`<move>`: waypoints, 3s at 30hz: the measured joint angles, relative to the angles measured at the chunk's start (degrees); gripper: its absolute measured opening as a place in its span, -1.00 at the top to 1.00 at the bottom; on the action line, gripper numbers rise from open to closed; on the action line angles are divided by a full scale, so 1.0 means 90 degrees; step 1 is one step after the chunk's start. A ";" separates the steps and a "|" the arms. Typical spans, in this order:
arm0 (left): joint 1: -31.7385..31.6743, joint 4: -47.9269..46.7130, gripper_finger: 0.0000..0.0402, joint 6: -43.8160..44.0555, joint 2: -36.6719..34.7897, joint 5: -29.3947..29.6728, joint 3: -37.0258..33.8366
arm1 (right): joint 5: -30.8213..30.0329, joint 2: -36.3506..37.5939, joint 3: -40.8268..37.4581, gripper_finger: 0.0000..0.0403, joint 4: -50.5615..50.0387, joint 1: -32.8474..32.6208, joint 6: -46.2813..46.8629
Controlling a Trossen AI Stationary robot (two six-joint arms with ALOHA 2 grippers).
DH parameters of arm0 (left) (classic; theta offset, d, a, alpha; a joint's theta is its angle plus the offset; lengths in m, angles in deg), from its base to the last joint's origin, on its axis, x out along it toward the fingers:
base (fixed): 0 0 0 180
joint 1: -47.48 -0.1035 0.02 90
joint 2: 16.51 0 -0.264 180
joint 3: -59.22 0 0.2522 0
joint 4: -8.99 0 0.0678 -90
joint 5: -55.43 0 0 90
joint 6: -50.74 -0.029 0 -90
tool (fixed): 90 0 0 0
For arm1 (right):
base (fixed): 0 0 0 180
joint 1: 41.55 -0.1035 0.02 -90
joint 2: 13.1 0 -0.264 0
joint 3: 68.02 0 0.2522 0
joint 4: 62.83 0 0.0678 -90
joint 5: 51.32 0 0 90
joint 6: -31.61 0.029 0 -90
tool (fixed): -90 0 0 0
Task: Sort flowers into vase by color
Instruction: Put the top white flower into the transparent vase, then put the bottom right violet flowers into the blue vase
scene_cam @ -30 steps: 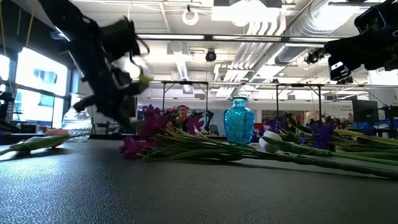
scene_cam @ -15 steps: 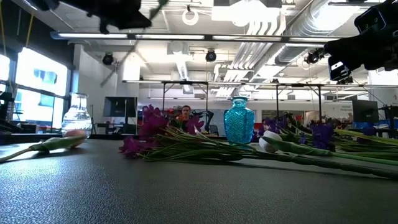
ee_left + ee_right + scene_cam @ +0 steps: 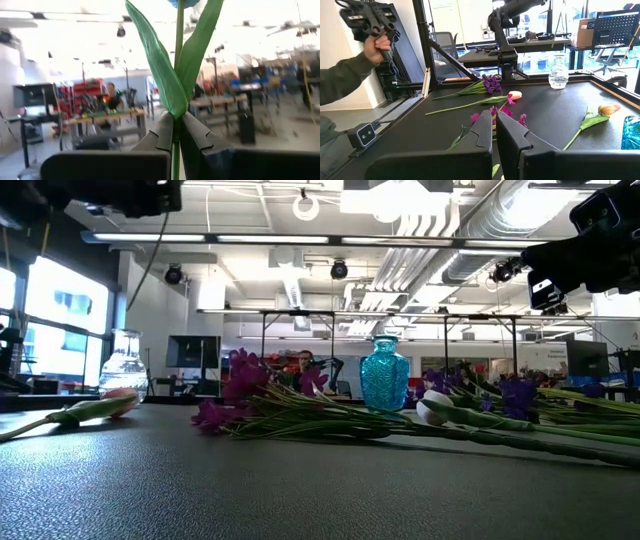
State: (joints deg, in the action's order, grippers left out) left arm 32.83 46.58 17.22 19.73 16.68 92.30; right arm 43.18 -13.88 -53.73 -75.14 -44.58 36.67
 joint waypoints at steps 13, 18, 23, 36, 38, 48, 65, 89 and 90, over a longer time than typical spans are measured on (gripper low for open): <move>-0.0999 0.0320 1.00 0.0263 -0.0574 -0.0943 -0.1126 | 0.0002 -0.0002 -0.0001 1.00 -0.0002 -0.0002 0.0000; -0.1173 0.0212 1.00 0.0402 -0.0569 -0.0988 -0.1151 | 0.0000 0.0000 0.0000 1.00 -0.0001 -0.0002 0.0000; -0.1213 0.0212 0.95 0.0760 -0.0569 -0.0891 -0.1151 | 0.0002 0.0000 0.0000 1.00 -0.0002 -0.0002 0.0000; -0.1094 0.0088 0.55 0.0874 -0.0569 -0.0463 -0.1151 | 0.0000 0.0000 -0.0001 1.00 0.0000 0.0000 0.0000; -0.1051 0.0086 0.46 0.0874 -0.0569 -0.0464 -0.1151 | 0.0001 0.0000 0.0001 1.00 0.0000 -0.0002 0.0000; -0.0737 0.0083 0.06 0.0625 -0.0574 0.0323 -0.1151 | 0.0001 0.0000 0.0000 1.00 -0.0001 -0.0001 0.0000; 0.0896 -0.0130 -0.15 -0.0843 -0.0766 0.2131 -0.0270 | 0.0001 0.0000 0.0001 1.00 -0.0001 -0.0002 0.0000; 0.4632 -0.1450 0.24 0.0666 0.2827 0.2248 0.0813 | 0.0000 -0.0001 0.0000 1.00 0.0000 -0.0002 0.0000; 0.4696 -0.1452 0.24 0.0828 0.2946 0.2248 0.0813 | 0.0001 0.0000 -0.0001 1.00 0.0000 0.0000 0.0000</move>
State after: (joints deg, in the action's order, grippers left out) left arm 75.10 33.51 24.68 46.25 36.91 99.62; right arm 43.19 -13.88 -53.74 -75.14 -44.58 36.67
